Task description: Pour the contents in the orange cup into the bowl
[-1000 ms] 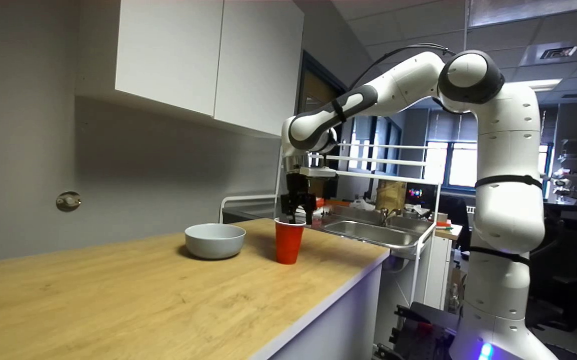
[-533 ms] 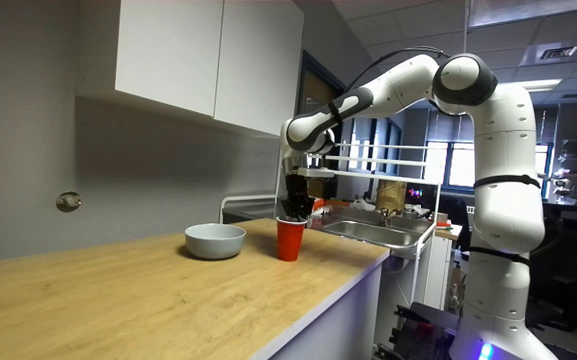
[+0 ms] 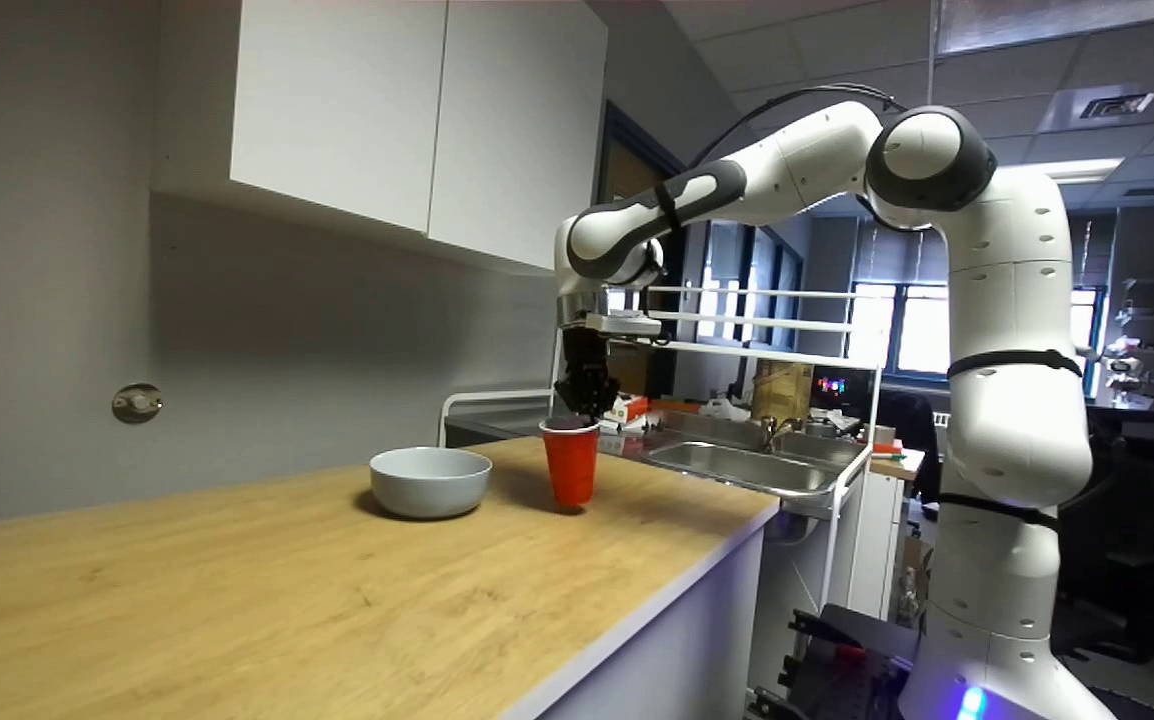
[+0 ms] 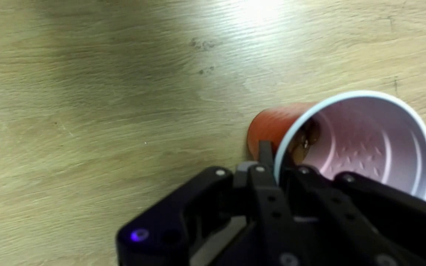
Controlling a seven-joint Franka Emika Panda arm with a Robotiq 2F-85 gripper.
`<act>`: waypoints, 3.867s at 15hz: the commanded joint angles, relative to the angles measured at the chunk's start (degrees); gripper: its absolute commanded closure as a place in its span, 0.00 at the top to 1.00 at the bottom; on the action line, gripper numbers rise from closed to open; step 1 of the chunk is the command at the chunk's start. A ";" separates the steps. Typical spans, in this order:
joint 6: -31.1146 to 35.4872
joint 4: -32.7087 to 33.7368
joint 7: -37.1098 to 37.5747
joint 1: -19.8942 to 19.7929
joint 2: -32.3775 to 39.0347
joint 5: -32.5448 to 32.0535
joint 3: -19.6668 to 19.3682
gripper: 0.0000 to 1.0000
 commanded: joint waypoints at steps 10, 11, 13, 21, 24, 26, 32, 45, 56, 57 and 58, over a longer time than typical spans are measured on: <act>-17.04 29.23 18.69 6.02 12.71 -4.30 0.24 0.04; -18.92 32.05 20.56 6.82 14.85 -5.22 0.08 0.04; -22.68 37.63 23.75 8.65 18.89 -7.38 -0.21 0.04; -39.45 58.33 31.69 18.75 33.18 -21.82 -2.47 0.04; -44.65 64.39 30.88 22.13 37.31 -27.66 -4.10 0.04; -47.03 67.13 30.27 24.18 39.35 -30.45 -4.99 0.04; -50.54 74.78 29.13 27.97 45.76 -36.11 -7.55 0.04; -48.92 84.27 40.78 28.88 53.84 -39.29 -15.79 0.04; -45.59 85.23 45.28 37.20 54.10 -48.39 -19.72 0.04; -47.62 93.07 42.54 37.01 58.87 -50.18 -20.07 0.04; -44.74 85.02 45.63 39.30 55.03 -50.73 -20.65 0.04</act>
